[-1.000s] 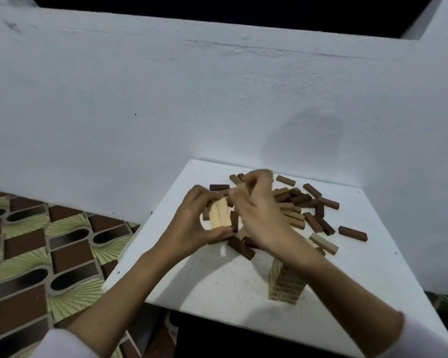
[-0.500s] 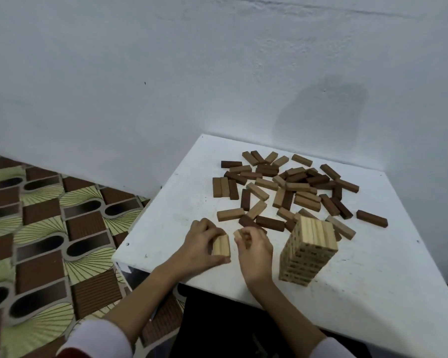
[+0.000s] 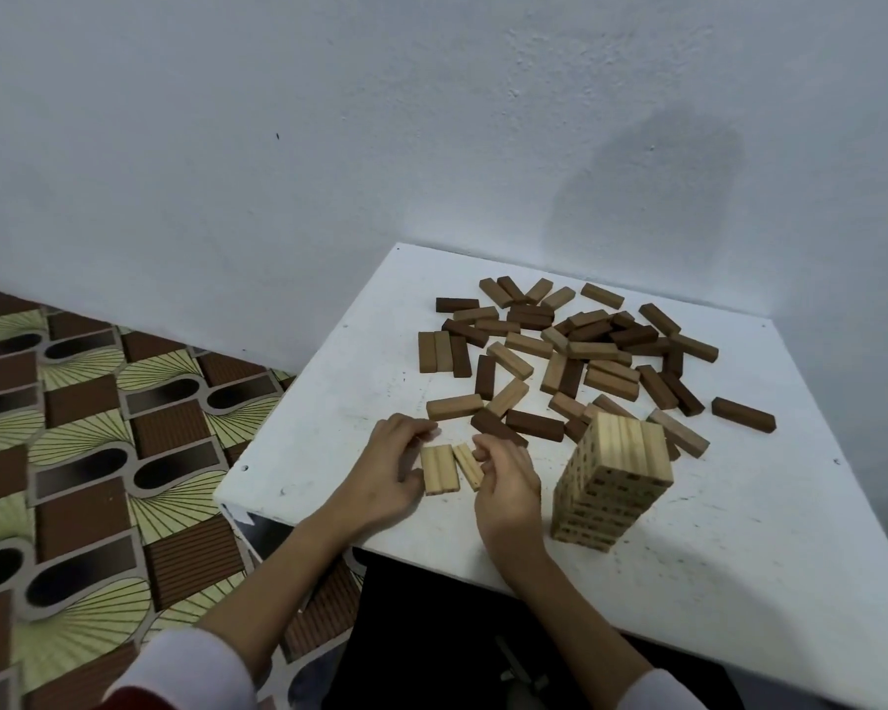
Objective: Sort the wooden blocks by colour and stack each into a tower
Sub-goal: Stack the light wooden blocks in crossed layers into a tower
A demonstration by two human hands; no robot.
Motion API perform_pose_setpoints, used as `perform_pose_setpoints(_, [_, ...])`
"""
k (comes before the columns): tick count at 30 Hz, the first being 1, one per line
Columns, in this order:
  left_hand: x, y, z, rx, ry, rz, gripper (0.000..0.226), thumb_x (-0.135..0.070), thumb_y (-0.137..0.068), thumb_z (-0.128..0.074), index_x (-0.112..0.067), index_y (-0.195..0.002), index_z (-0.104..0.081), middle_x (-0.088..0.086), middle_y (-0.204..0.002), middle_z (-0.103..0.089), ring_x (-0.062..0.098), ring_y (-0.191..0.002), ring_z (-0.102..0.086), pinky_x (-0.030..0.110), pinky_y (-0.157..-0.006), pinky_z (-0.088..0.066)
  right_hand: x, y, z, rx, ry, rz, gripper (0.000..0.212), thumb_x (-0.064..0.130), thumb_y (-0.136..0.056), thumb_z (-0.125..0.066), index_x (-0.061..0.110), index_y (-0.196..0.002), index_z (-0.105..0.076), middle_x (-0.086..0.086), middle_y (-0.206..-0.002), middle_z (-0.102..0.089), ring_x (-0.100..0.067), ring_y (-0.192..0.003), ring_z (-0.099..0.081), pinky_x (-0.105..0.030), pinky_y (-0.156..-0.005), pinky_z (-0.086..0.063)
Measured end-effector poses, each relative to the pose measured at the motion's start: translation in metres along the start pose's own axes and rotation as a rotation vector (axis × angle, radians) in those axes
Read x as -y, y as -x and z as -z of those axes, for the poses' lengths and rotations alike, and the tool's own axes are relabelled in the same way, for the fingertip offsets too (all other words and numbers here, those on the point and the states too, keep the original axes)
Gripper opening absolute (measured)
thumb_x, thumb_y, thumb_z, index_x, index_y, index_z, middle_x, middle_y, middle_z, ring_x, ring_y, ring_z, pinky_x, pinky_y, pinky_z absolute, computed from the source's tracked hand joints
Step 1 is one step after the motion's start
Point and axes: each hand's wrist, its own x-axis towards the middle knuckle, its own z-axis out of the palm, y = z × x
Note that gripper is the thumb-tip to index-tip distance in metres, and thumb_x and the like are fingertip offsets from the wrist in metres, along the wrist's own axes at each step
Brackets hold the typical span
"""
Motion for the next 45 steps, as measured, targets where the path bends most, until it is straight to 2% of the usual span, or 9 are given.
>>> perform_pose_setpoints(3, [-0.001,0.000,0.000,0.022,0.010,-0.032,0.053,-0.008,-0.070,-0.054,-0.012,-0.123,-0.053,-0.009,-0.113,-0.051,0.008,-0.104,-0.042,0.003,-0.088,-0.029,0.000,0.001,0.001,0.067,0.008,0.049,0.055,-0.011,-0.076,-0.029,0.004,-0.121,-0.058,-0.003,-0.104,-0.057,-0.026,-0.103,-0.052,-0.037,-0.091,-0.046])
perform_pose_setpoints(7, [-0.002,0.002,0.000,0.067,-0.026,-0.067,0.064,-0.019,-0.070,-0.063,-0.020,-0.133,-0.048,-0.029,-0.111,-0.042,0.001,-0.108,-0.036,0.000,-0.089,-0.026,-0.002,-0.001,0.003,0.139,-0.029,-0.018,0.064,-0.022,-0.076,-0.036,0.014,-0.124,-0.058,0.003,-0.104,-0.039,-0.019,-0.105,-0.050,-0.031,-0.100,-0.042])
perform_pose_setpoints(11, [-0.002,0.002,-0.001,0.069,-0.041,-0.081,0.070,-0.026,-0.068,-0.067,-0.025,-0.135,-0.045,-0.037,-0.111,-0.041,-0.007,-0.108,-0.034,0.001,-0.087,-0.028,-0.002,-0.002,0.002,0.165,-0.051,-0.041,0.068,-0.021,-0.075,-0.035,0.022,-0.123,-0.058,0.004,-0.107,-0.040,-0.014,-0.106,-0.051,-0.024,-0.097,-0.041])
perform_pose_setpoints(13, [-0.001,0.002,-0.001,0.038,-0.035,-0.088,0.070,-0.028,-0.067,-0.069,-0.022,-0.134,-0.046,-0.033,-0.110,-0.044,-0.007,-0.108,-0.035,0.001,-0.086,-0.028,-0.004,-0.003,0.002,0.152,-0.037,-0.034,0.069,-0.022,-0.074,-0.033,0.019,-0.125,-0.056,0.004,-0.112,-0.043,-0.014,-0.112,-0.049,-0.023,-0.098,-0.038])
perform_pose_setpoints(17, [-0.001,0.003,-0.003,0.004,-0.064,-0.100,0.069,-0.033,-0.067,-0.070,-0.017,-0.130,-0.048,-0.018,-0.110,-0.050,-0.001,-0.103,-0.039,0.002,-0.085,-0.030,-0.008,-0.006,-0.002,0.065,-0.073,-0.045,0.063,-0.023,-0.076,-0.033,0.010,-0.124,-0.055,-0.003,-0.118,-0.052,-0.018,-0.113,-0.051,-0.035,-0.099,-0.044])
perform_pose_setpoints(23, [0.001,0.003,-0.004,0.005,-0.076,-0.099,0.070,-0.032,-0.067,-0.072,-0.016,-0.131,-0.047,-0.017,-0.114,-0.049,-0.001,-0.107,-0.038,0.002,-0.087,-0.030,-0.010,-0.009,-0.005,0.087,-0.145,-0.129,0.052,-0.020,-0.081,-0.039,0.008,-0.122,-0.056,0.000,-0.109,-0.055,-0.015,-0.103,-0.055,-0.018,-0.087,-0.044])
perform_pose_setpoints(26, [0.001,0.003,-0.004,-0.002,-0.081,-0.097,0.069,-0.031,-0.067,-0.073,-0.016,-0.130,-0.048,-0.018,-0.113,-0.049,0.000,-0.106,-0.040,0.003,-0.086,-0.031,-0.010,-0.008,-0.007,0.067,-0.146,-0.128,0.055,-0.023,-0.079,-0.038,0.007,-0.121,-0.057,0.003,-0.106,-0.053,-0.016,-0.102,-0.056,-0.021,-0.087,-0.045])
perform_pose_setpoints(31, [0.000,0.003,-0.005,-0.012,-0.080,-0.107,0.067,-0.031,-0.068,-0.072,-0.016,-0.129,-0.049,-0.016,-0.113,-0.051,0.002,-0.106,-0.041,0.003,-0.087,-0.031,-0.010,-0.007,-0.005,0.055,-0.138,-0.094,0.054,-0.023,-0.080,-0.036,0.006,-0.120,-0.057,0.001,-0.106,-0.054,-0.009,-0.096,-0.054,-0.016,-0.085,-0.043])
perform_pose_setpoints(45, [0.002,0.002,-0.006,-0.015,-0.097,-0.110,0.068,-0.032,-0.069,-0.070,-0.015,-0.131,-0.048,-0.012,-0.114,-0.053,0.001,-0.104,-0.039,0.003,-0.086,-0.030,-0.006,-0.005,0.000,0.087,-0.148,-0.101,0.053,-0.021,-0.081,-0.035,0.006,-0.121,-0.056,-0.003,-0.110,-0.055,-0.009,-0.099,-0.054,-0.015,-0.088,-0.043])
